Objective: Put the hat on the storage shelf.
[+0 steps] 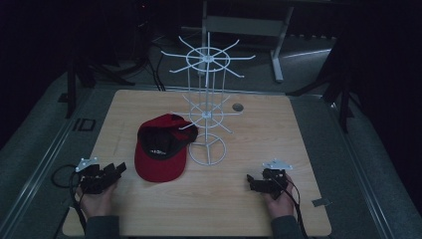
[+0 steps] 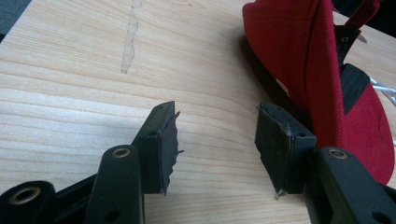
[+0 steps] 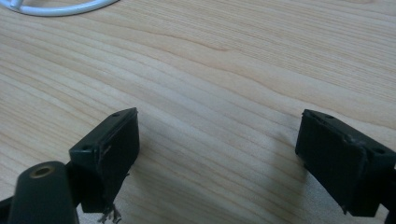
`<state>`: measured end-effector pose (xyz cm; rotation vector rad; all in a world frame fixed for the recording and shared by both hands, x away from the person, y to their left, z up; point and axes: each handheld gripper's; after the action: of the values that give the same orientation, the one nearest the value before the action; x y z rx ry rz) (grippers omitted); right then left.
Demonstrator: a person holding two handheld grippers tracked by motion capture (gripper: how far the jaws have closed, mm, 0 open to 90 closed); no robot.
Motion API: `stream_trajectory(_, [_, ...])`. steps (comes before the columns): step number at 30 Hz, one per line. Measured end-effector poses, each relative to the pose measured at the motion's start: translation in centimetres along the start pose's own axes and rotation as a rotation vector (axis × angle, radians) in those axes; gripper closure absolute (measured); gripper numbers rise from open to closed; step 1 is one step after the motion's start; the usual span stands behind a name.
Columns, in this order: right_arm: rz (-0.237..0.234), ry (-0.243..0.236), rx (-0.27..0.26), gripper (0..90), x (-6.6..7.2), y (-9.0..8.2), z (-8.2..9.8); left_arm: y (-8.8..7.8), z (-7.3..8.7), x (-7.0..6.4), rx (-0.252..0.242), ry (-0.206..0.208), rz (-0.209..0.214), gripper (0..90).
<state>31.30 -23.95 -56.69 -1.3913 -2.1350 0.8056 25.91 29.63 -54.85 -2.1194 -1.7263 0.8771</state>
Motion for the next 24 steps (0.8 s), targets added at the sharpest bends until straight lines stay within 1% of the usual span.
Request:
stream_trajectory(2, [0.000, 0.000, 0.000, 13.4, 0.0, 0.0, 0.0, 0.0, 0.0, 0.0, 0.003, 0.000, 0.010, 50.6])
stream_trajectory(3, [0.000, 0.000, 0.000, 13.4, 0.0, 0.0, 0.0, 0.0, 0.0, 0.0, 0.009, 0.001, 0.025, 51.6])
stream_trajectory(4, [0.000, 0.000, 0.000, 13.4, 0.0, 0.0, 0.0, 0.0, 0.1, 0.0, 0.027, 0.005, 0.051, 52.6])
stream_trajectory(5, [0.000, 0.000, 0.000, 13.4, 0.0, 0.0, 0.0, 0.0, 0.0, 0.0, 0.032, 0.005, 0.058, 52.7])
stream_trajectory(6, [0.000, 0.000, 0.000, 13.4, 0.0, 0.0, 0.0, 0.0, 0.0, 0.0, 0.032, 0.005, 0.058, 52.7])
stream_trajectory(10, [0.000, 0.000, 0.000, 13.4, 0.0, 0.0, 0.0, -0.3, -0.2, -0.1, 0.033, -0.009, 0.099, 52.6])
stream_trajectory(12, [0.000, 0.000, 0.000, 13.4, 0.0, 0.0, 0.0, -0.6, -0.6, -0.2, 0.028, -0.022, 0.133, 52.5])
stream_trajectory(13, [0.000, -0.001, 0.000, 13.4, 0.0, 0.0, 0.0, -0.8, -0.8, -0.3, 0.024, -0.022, 0.148, 52.5])
stream_trajectory(14, [0.000, 0.000, 0.000, 13.4, 0.0, 0.0, 0.0, -1.1, -1.1, -0.5, 0.020, -0.007, 0.160, 52.8])
stream_trajectory(15, [0.000, 0.000, 0.000, 13.4, 0.0, 0.0, 0.0, -1.3, -1.3, -0.7, 0.018, 0.003, 0.172, 56.8])
stream_trajectory(16, [0.000, 0.000, 0.000, 13.4, 0.0, 0.0, 0.0, -1.5, -1.5, -0.9, 0.017, 0.011, 0.185, 56.8])
stream_trajectory(17, [0.000, 0.000, 0.000, 13.4, 0.0, 0.0, 0.0, -1.8, -1.8, -1.1, 0.014, 0.017, 0.211, 60.4])
stream_trajectory(19, [0.000, 0.000, 0.000, 13.4, 0.0, 0.0, 0.0, -1.8, -1.9, -1.3, 0.012, 0.021, 0.216, 61.3])
stream_trajectory(21, [0.000, -0.001, 0.000, 13.4, 0.0, 0.0, 0.0, -1.7, -2.2, -1.5, 0.020, 0.029, 0.241, 62.8])
stream_trajectory(24, [0.000, -0.001, 0.000, 13.4, 0.0, 0.0, 0.0, -1.4, -2.5, -1.8, 0.029, 0.036, 0.254, 62.3])
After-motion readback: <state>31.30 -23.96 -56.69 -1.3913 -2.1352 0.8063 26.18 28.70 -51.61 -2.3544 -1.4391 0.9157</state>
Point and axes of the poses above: each handheld gripper's, and its own axes: y roughly forward along the jaws, z roughly out of its underside, x roughly to its left, and after that the axes turned 6 degrees about y, right-handed
